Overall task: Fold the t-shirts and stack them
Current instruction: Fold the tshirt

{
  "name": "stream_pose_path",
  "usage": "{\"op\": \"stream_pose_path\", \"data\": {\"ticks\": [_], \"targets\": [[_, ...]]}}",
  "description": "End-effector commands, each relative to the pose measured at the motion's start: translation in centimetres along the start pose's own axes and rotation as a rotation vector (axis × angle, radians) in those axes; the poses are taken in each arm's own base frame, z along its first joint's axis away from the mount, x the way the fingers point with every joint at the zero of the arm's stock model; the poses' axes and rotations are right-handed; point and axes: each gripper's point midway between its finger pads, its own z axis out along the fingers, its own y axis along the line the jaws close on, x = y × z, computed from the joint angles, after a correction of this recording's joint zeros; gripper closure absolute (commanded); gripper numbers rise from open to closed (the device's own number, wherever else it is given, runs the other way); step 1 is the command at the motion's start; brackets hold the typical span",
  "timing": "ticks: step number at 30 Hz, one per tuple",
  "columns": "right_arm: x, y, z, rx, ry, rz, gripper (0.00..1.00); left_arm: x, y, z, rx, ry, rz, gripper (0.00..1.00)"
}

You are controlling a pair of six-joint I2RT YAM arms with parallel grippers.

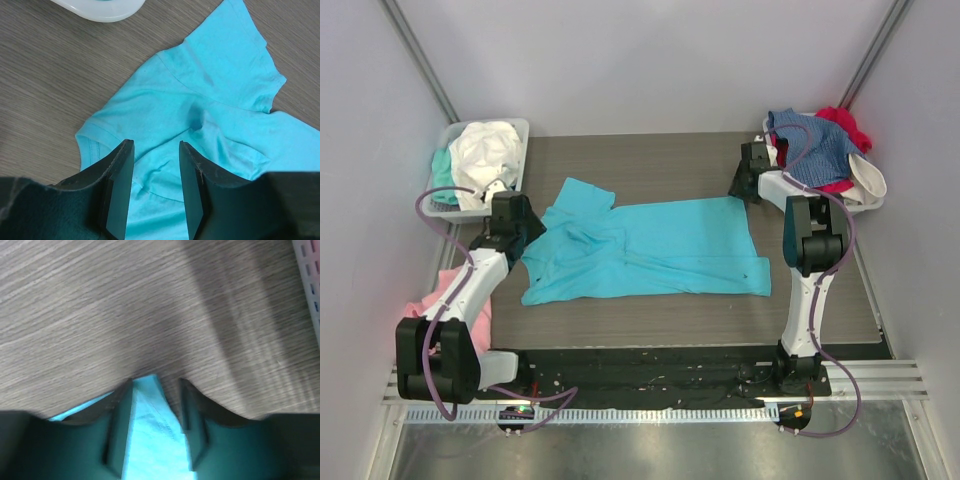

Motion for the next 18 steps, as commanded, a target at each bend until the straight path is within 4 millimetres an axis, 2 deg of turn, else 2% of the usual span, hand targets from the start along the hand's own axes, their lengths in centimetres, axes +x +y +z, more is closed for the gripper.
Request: {"op": "stream_pose_path", "data": {"ticks": [1, 2, 3, 4, 5, 6, 8, 10, 11, 13, 14, 15, 16, 18], "targets": [[1.2, 0.4, 0.9, -0.027, 0.046, -0.009, 0.6, -0.9, -0.2, -0.5, 0.011, -0.042, 0.001, 0.55], [1.3, 0.3, 0.9, -0.027, 0.051, -0.009, 0.65, -0.9, -0.2, -0.5, 0.01, -0.043, 0.0, 0.55], [1.4, 0.3, 1.0, -0.028, 0.053, -0.01, 0.76, -1.0, -0.2, -0.4, 0.01, -0.045, -0.001, 0.55], [1.6, 0.3, 1.0, -0.026, 0.057, -0.011, 0.8, -1.1, -0.3, -0.3, 0.011, -0.05, -0.002, 0.56], [1.8, 0.2, 1.1, -0.023, 0.062, -0.01, 0.91, -1.2, -0.5, -0.1, 0.015, -0.047, -0.001, 0.55], [1.9, 0.2, 1.1, -0.023, 0.064, -0.009, 0.97, -1.2, -0.6, 0.2, 0.012, -0.044, 0.0, 0.55], [2.1, 0.0, 1.0, -0.019, 0.067, -0.008, 0.99, -2.3, -1.5, 0.5, 0.034, -0.067, 0.0, 0.51], [2.2, 0.0, 1.0, -0.017, 0.068, -0.007, 0.99, -2.5, -2.1, 2.0, 0.032, -0.054, 0.015, 0.47], [2.3, -0.1, 1.0, -0.015, 0.07, -0.009, 0.99, -4.0, -3.2, 2.4, 0.047, -0.072, 0.018, 0.45], [2.4, -0.1, 1.1, -0.014, 0.072, -0.007, 0.99, -3.6, -3.8, 4.7, 0.032, -0.025, 0.059, 0.41], [2.4, -0.1, 1.1, -0.014, 0.072, -0.007, 0.99, -5.5, -5.3, 5.1, 0.054, -0.048, 0.062, 0.38], [2.4, -0.2, 1.0, -0.012, 0.073, -0.005, 0.99, -4.5, -5.2, 7.2, 0.034, -0.003, 0.093, 0.36], [2.4, -0.2, 1.0, -0.013, 0.071, -0.004, 0.99, -6.2, -6.9, 7.6, 0.067, -0.023, 0.096, 0.35], [2.4, -0.1, 1.0, -0.014, 0.071, -0.006, 0.99, -6.5, -8.0, 9.3, 0.087, -0.006, 0.126, 0.34]]}}
